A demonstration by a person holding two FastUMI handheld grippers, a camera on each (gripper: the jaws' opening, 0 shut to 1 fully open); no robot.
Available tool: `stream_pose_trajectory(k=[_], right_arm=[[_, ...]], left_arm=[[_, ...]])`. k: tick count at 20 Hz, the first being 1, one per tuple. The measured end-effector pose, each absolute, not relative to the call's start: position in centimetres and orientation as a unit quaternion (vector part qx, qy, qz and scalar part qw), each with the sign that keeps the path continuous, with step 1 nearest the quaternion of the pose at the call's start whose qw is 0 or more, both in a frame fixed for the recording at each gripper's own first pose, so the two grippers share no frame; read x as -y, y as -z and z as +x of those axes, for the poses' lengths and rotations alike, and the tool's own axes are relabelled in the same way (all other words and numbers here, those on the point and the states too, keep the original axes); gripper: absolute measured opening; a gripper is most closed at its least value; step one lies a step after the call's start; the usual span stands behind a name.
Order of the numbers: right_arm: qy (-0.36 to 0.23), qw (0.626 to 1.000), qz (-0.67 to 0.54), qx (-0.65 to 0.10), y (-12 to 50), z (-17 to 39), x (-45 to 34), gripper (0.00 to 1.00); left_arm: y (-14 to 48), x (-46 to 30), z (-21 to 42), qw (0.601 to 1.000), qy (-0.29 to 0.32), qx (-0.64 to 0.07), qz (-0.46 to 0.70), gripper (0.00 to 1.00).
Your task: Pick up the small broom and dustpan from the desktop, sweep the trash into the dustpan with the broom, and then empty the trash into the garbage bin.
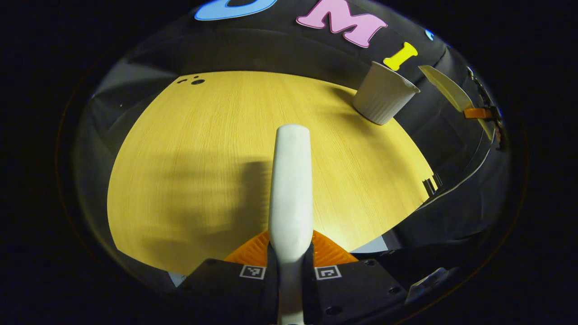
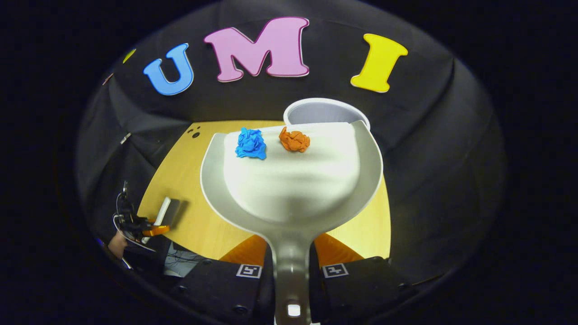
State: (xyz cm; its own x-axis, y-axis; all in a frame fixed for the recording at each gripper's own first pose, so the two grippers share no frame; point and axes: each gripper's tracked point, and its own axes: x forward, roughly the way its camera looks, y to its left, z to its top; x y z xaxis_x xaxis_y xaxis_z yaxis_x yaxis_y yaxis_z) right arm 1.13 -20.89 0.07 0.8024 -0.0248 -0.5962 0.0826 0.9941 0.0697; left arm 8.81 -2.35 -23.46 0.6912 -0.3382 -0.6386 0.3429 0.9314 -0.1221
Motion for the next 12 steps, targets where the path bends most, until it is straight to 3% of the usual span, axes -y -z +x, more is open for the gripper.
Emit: stream_pose_trajectory(k=[5,6,12], right_arm=[[0.059,0.953,0.034,-0.294,-3.8,6.1,24.6,0.34],[0.068,0.953,0.025,-0.293,-3.8,7.2,25.5,0.29],[0.122,0.945,-0.012,-0.302,-2.2,11.8,30.2,0.29]], left_arm=[[23.5,0.7,8.8,0.924,0.167,-0.344,-0.007,0.25],[23.1,0.4,9.0,0.925,0.163,-0.342,-0.013,0.27],[20.7,-1.1,10.4,0.933,0.139,-0.330,-0.034,0.25]])
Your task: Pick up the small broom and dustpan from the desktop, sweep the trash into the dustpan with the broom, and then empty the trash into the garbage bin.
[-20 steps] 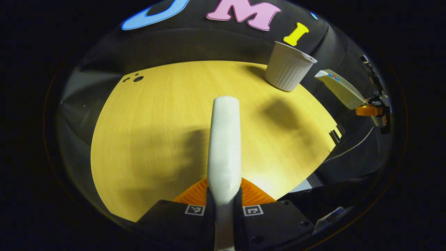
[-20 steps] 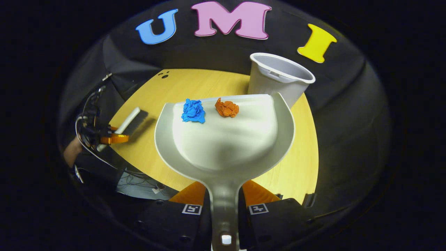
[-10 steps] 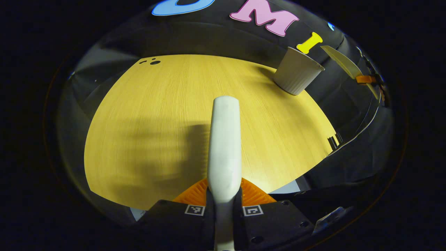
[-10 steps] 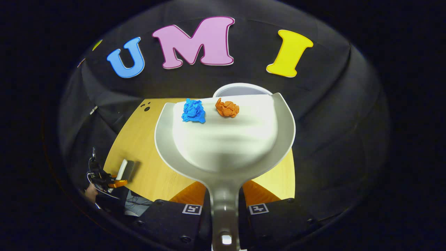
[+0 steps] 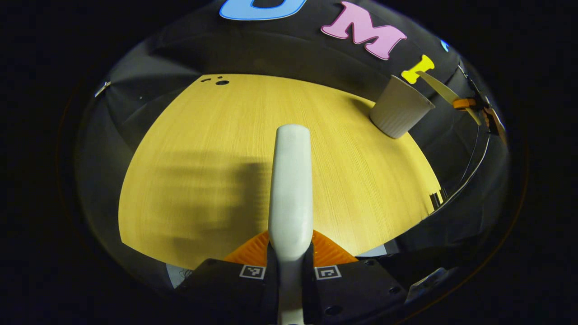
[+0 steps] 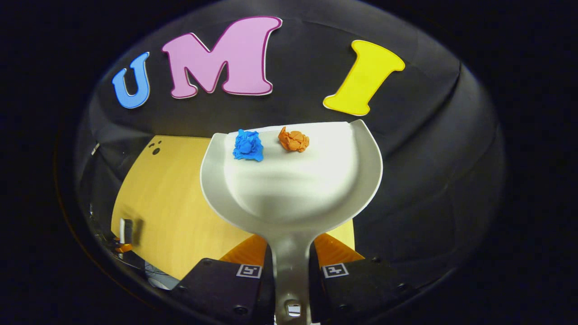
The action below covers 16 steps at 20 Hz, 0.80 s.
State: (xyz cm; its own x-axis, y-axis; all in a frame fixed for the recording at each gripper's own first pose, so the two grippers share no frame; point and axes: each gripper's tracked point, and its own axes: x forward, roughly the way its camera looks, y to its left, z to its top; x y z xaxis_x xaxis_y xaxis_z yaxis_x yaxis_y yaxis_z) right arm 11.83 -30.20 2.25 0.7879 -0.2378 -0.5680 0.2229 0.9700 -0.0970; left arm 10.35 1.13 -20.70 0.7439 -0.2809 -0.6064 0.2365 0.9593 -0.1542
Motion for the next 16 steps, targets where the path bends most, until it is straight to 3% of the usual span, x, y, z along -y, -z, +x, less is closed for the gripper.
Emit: stream_pose_trajectory(k=[2,10,16], right_arm=[[0.145,0.942,-0.046,-0.299,-1.8,13.3,31.9,0.34],[0.193,0.920,-0.178,-0.291,-0.2,17.1,34.6,0.34],[0.233,0.877,-0.302,-0.292,0.1,17.7,35.4,0.34]], left_arm=[[19.9,-1.3,10.6,0.934,0.136,-0.328,-0.038,0.25],[18.2,-2.0,11.8,0.935,0.133,-0.329,-0.019,0.25],[18.7,-1.1,12.1,0.929,0.145,-0.340,-0.013,0.25]])
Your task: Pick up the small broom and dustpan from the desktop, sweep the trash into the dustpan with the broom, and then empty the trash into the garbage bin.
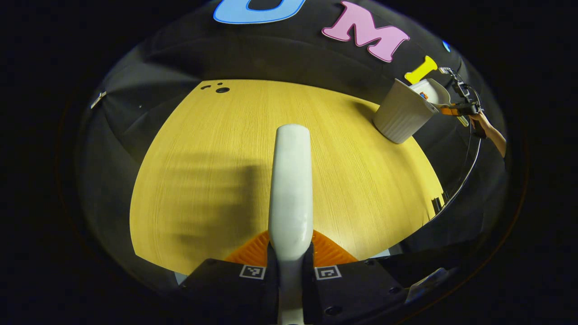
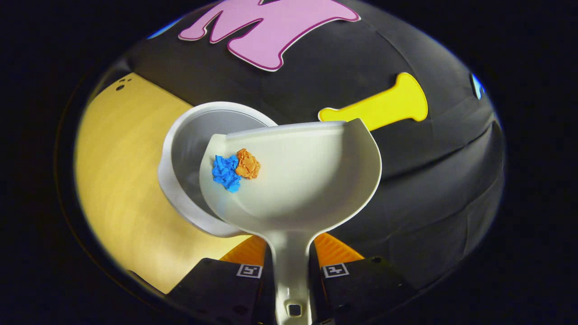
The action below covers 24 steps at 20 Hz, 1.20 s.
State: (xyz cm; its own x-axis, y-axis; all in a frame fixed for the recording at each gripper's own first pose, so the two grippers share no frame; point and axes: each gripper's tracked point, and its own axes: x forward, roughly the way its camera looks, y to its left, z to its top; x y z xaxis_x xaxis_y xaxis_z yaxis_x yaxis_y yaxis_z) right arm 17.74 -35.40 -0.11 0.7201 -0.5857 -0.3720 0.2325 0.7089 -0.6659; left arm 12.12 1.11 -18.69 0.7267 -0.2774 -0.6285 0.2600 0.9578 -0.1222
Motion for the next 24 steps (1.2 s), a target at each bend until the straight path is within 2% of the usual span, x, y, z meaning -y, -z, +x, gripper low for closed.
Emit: stream_pose_trajectory(k=[4,5,6,13,17,19,21,22,24], right_arm=[[0.239,0.841,-0.391,-0.289,-1.4,17.4,35.2,0.34],[0.238,0.832,-0.408,-0.292,-1.4,17.4,35.6,0.39],[0.238,0.822,-0.427,-0.292,-1.7,17.5,36.0,0.34],[0.228,0.724,-0.593,-0.268,-2.8,16.6,36.6,0.33],[0.229,0.690,-0.631,-0.272,-2.8,16.6,38.6,0.34],[0.233,0.697,-0.618,-0.280,-2.8,16.4,38.1,0.34],[0.240,0.721,-0.580,-0.294,-2.4,16.1,38.7,0.34],[0.246,0.734,-0.557,-0.301,-2.4,15.9,39.1,0.30],[0.256,0.763,-0.509,-0.306,-2.7,15.4,39.4,0.34]], left_arm=[[18.3,-1.1,12.5,0.929,0.151,-0.338,0.002,0.25],[18.3,-1.2,12.6,0.929,0.152,-0.339,0.002,0.25],[18.2,-1.2,12.7,0.928,0.152,-0.339,0.000,0.26],[19.1,-1.4,12.7,0.924,0.155,-0.350,-0.005,0.26],[19.4,-1.6,12.7,0.923,0.157,-0.353,-0.009,0.26],[19.3,-1.6,12.7,0.923,0.157,-0.350,-0.007,0.25],[19.3,-1.6,12.8,0.924,0.157,-0.348,-0.009,0.26],[19.2,-1.6,12.7,0.925,0.157,-0.347,-0.010,0.26],[19.2,-1.7,12.6,0.926,0.155,-0.344,-0.009,0.26]])
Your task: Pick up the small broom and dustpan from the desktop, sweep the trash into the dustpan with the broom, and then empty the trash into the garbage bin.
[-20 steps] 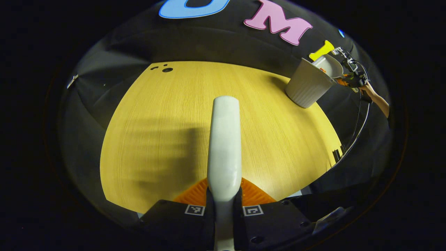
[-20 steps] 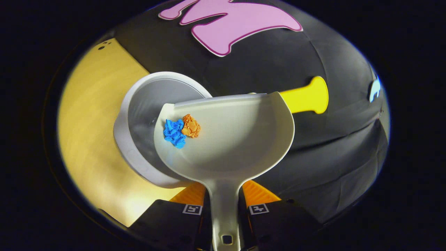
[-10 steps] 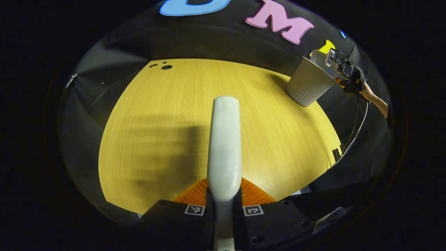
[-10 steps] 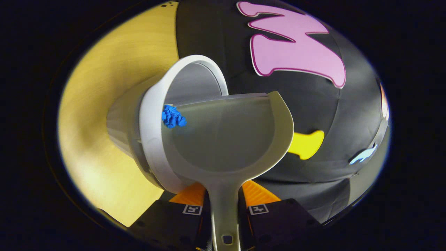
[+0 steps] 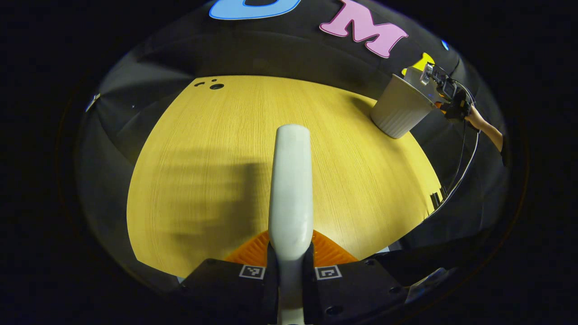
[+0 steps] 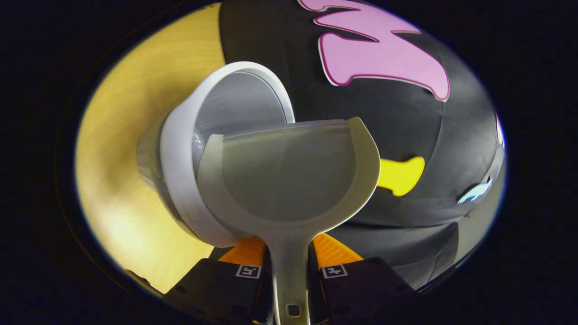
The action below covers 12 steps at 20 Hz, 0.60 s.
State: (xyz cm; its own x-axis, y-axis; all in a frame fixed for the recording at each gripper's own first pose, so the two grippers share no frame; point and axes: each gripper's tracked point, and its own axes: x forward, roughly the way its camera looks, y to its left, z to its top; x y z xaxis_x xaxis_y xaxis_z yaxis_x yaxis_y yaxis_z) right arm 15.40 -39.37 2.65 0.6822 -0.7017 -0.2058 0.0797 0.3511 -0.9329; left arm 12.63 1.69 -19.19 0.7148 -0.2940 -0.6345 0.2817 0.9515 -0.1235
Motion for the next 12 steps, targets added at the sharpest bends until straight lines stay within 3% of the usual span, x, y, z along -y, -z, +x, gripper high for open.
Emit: stream_pose_trajectory(k=[4,5,6,7,12], right_arm=[[0.274,0.817,-0.409,-0.300,-3.7,13.9,39.4,0.34],[0.276,0.827,-0.391,-0.295,-4.1,13.6,39.3,0.38],[0.278,0.836,-0.373,-0.289,-4.7,12.9,39.2,0.30],[0.277,0.847,-0.353,-0.284,-5.2,12.3,38.9,0.34],[0.272,0.911,-0.196,-0.241,-8.1,9.6,37.2,0.34]], left_arm=[[18.9,-1.7,12.7,0.928,0.153,-0.338,-0.010,0.26],[18.8,-1.9,12.8,0.930,0.151,-0.335,-0.005,0.26],[18.3,-2.0,12.9,0.933,0.148,-0.327,0.000,0.25],[17.9,-2.0,13.1,0.937,0.146,-0.318,0.005,0.24],[16.7,-1.3,13.2,0.946,0.139,-0.294,0.009,0.26]])
